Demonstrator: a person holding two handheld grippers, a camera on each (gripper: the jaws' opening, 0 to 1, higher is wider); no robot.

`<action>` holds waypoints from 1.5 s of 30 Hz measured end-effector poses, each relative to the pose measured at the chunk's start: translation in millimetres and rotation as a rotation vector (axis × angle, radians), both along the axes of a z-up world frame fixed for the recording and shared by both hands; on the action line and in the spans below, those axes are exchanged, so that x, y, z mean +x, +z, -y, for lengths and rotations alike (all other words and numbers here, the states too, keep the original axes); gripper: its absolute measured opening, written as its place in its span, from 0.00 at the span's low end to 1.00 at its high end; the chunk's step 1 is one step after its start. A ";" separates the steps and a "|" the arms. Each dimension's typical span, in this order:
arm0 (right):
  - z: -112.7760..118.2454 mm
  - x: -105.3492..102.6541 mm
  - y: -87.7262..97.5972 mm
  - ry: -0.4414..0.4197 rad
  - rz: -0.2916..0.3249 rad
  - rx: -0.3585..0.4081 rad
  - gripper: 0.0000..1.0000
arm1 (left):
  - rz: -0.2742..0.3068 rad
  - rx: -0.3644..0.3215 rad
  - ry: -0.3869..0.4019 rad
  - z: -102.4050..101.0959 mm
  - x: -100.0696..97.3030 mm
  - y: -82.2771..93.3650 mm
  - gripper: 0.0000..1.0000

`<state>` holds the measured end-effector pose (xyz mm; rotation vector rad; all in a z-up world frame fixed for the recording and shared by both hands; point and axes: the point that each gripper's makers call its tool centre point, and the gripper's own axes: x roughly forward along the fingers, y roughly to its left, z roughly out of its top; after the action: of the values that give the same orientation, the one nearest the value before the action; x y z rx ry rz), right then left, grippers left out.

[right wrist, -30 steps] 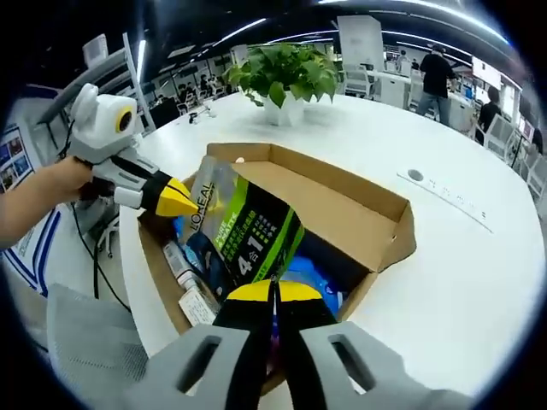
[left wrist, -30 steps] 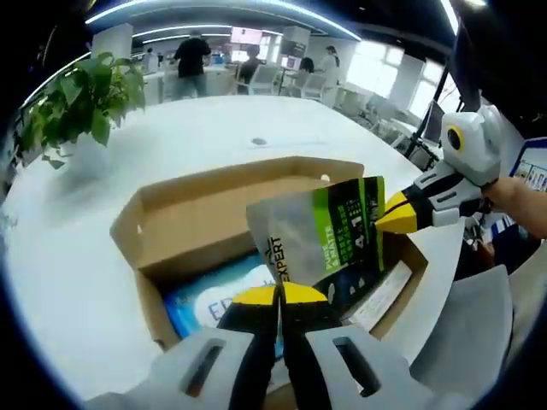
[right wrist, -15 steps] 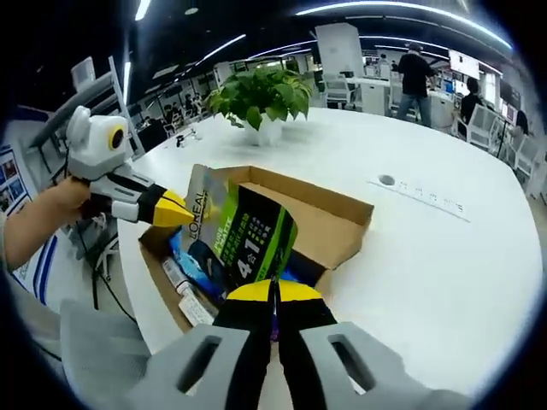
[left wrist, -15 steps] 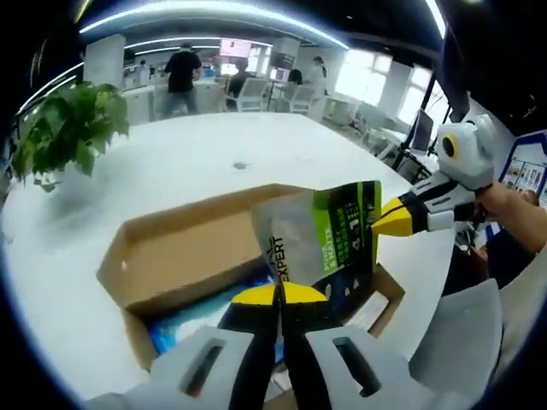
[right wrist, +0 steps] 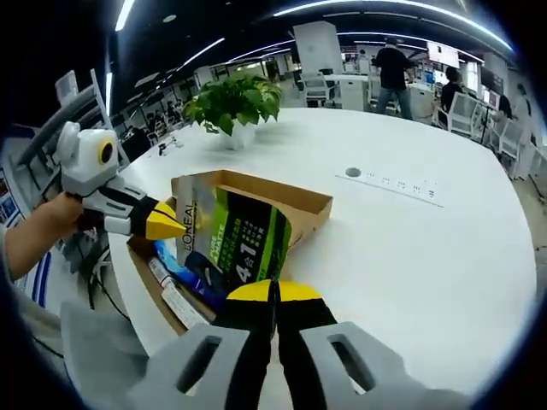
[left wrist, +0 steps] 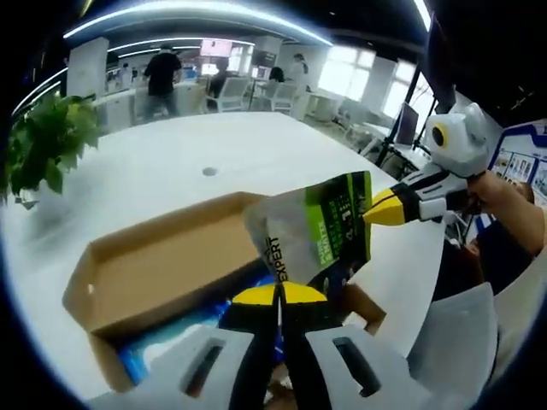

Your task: Operate the shoe box by opening the lid, removing the specified soft item, and placing it in the target area until the item is outside and the box remains undamaged.

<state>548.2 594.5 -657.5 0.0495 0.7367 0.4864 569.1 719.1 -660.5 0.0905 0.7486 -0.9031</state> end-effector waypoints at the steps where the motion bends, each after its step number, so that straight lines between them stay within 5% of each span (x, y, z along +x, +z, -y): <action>1: 2.8 0.0 -0.2 -0.004 -0.001 -0.001 0.00 | -0.001 -0.001 -0.004 2.4 0.4 -0.1 0.00; 27: 91.9 -9.4 -13.5 -0.136 -0.045 -0.068 0.00 | -0.050 -0.015 -0.125 94.0 -11.4 -14.4 0.00; 45: 119.9 -7.9 -45.3 -0.172 -0.102 -0.122 0.00 | -0.074 0.083 -0.201 124.0 -12.5 -45.8 0.00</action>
<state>540.3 474.6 -702.8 0.0238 0.8529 0.2753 556.7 595.1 -706.3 0.2096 0.8564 -1.0708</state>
